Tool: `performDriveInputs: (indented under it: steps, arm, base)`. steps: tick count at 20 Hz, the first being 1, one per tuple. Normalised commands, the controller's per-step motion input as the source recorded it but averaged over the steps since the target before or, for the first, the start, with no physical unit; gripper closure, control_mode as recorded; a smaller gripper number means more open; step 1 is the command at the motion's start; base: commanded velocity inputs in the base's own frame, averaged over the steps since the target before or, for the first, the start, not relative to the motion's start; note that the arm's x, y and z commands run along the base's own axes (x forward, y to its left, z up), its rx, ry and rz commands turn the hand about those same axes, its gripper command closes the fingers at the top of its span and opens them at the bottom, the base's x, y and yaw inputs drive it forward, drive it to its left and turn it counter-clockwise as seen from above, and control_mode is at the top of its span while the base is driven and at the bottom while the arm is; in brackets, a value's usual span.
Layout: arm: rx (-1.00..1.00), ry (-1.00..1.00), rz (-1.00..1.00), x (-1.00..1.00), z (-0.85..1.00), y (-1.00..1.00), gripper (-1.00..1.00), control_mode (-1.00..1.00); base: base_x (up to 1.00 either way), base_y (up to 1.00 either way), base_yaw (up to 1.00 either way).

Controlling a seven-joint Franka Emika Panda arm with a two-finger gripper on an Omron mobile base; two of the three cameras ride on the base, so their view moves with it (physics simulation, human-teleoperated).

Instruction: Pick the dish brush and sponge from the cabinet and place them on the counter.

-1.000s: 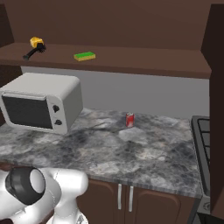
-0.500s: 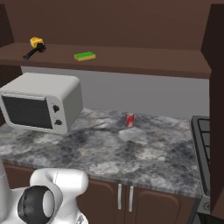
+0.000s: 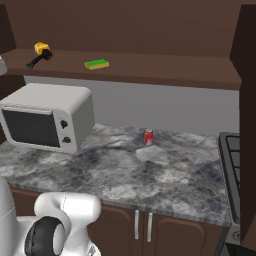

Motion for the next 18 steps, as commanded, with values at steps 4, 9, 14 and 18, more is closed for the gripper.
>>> performDriveInputs:
  steps: [4,9,14,18]
  arm:
    - [-0.05,-0.05,-0.26,0.43,0.09,-0.27,-1.0,-1.0]
    - [0.0,-0.14,-0.31,0.35,0.0,-0.11,-1.0,-1.0]
    - [0.05,-0.11,-0.05,0.0,0.0,-0.01,-1.0,-1.0]
    - [0.02,-0.08,-0.04,0.28,-0.05,-0.08,-1.0,-1.0]
  base:
    - [0.0,0.0,0.0]
    - [0.0,0.0,0.0]
    - [0.0,0.0,0.0]
    - [0.0,0.0,0.0]
